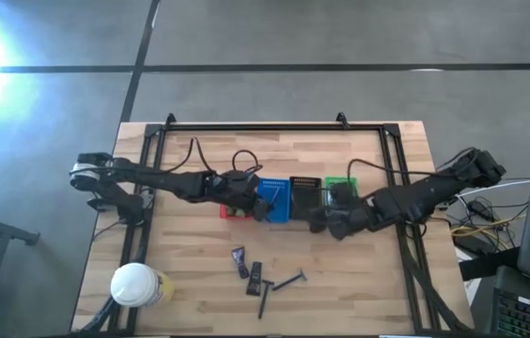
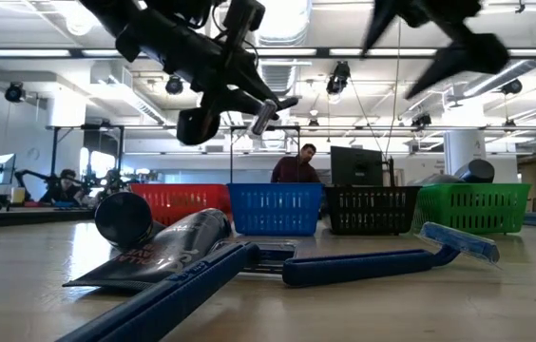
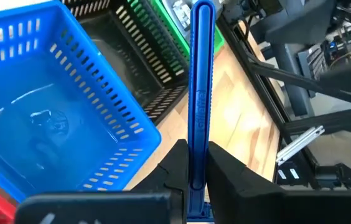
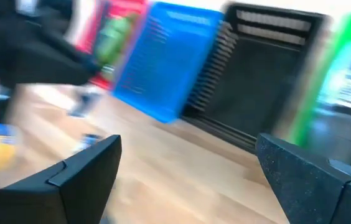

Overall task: Pick & Place Travel size toiletries
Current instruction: Put the blue razor into the black bin

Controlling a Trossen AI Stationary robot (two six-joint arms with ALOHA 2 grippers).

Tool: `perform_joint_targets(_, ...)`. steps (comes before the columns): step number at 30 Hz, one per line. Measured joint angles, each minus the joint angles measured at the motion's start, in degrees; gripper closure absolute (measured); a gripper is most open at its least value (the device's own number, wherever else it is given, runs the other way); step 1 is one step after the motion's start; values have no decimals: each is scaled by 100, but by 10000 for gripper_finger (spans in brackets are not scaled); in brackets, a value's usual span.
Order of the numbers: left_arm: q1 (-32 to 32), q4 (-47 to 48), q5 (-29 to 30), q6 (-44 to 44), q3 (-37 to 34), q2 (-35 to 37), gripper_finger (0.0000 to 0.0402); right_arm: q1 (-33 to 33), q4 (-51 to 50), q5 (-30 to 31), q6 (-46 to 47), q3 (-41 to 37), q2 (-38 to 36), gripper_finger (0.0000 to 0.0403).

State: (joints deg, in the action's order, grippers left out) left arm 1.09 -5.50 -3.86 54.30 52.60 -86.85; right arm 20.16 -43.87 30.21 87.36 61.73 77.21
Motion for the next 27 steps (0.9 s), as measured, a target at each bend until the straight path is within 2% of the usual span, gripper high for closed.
perform_joint_targets(9, -5, -640, 280, 44, 9, 2, 367, -755, 2394, 32, -956, -2, 308, 35)
perform_joint_targets(15, -5, -782, 347, 35, 22, 2, 367, -994, 2739, -274, -977, -4, 540, 57)
perform_joint_targets(27, -7, -1075, 352, -46, 22, 2, 367, -1339, 2957, -315, -999, -4, 654, 168)
